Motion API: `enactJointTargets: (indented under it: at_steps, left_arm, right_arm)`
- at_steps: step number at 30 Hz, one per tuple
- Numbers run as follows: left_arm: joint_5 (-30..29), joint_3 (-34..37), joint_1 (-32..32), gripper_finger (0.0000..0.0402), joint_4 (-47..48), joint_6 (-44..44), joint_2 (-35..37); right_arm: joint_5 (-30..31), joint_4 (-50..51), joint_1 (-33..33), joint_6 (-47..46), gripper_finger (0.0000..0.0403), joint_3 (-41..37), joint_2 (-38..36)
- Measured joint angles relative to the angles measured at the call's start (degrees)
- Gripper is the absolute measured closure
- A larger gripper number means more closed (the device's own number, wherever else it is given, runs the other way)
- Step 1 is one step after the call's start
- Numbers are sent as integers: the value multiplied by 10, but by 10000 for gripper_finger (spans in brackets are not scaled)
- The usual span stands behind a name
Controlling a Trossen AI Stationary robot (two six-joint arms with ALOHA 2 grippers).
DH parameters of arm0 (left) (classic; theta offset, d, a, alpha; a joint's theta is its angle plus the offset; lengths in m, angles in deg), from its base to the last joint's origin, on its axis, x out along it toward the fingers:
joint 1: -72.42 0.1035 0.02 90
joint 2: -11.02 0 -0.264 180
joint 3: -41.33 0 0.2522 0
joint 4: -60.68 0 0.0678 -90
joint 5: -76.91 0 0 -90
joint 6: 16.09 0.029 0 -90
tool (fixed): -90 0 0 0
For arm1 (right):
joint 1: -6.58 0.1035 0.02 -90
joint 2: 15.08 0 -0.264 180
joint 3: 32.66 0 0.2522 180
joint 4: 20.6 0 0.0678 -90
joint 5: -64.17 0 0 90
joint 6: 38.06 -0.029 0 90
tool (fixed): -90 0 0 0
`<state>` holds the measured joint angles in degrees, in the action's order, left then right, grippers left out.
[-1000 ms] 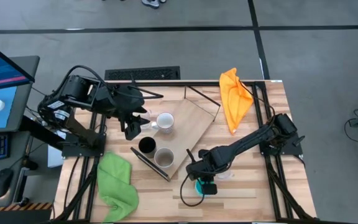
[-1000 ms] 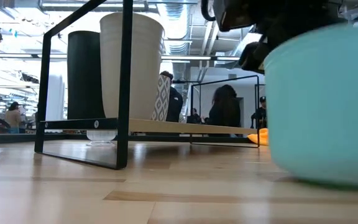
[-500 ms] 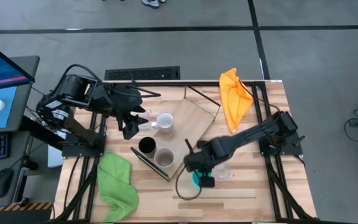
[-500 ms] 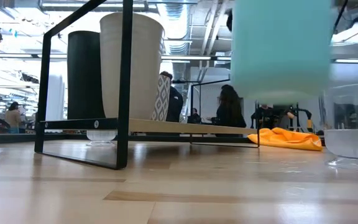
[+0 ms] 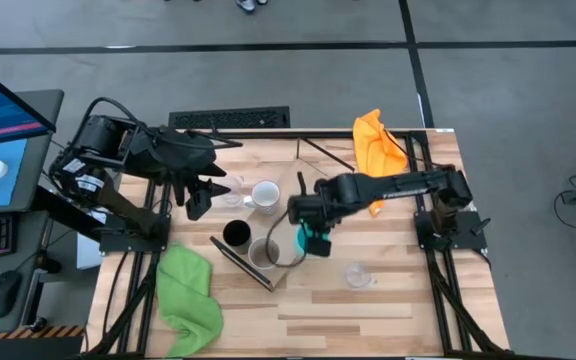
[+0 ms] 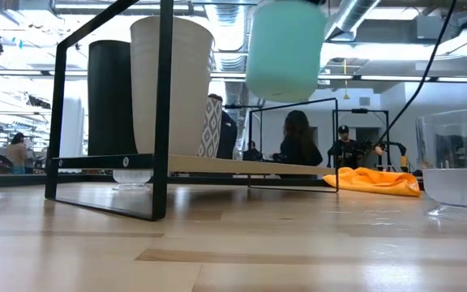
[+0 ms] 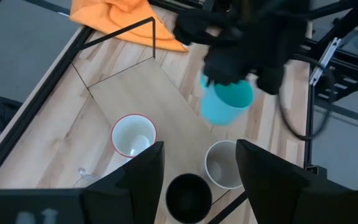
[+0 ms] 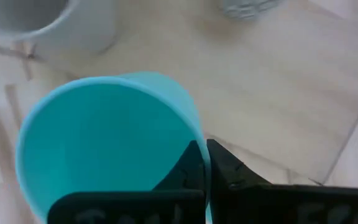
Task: Stack small to large cups/mugs on shelf
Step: Put the blue cup on the shelf aligned with the white cup
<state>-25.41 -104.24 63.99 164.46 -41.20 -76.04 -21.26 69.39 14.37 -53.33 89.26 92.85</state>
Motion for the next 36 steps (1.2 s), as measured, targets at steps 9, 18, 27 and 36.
enactJointTargets:
  at_steps: [9, 18, 27, 36]
  left_arm:
    - [-5, 0, 0, 211, 0, 4, 6]
    - [-5, 0, 0, 211, 0, 4, 5]
    - [-6, 0, 0, 211, 0, 4, 5]
    - [-8, 0, 0, 211, 0, 1, 5]
  right_arm:
    - [0, -50, -73, 8, 394, 0, 2]
    - [-2, -65, -87, 7, 391, -6, 2]
    - [-4, -91, -87, 12, 388, -14, 39]
    - [-25, -78, -87, 18, 388, -15, 76]
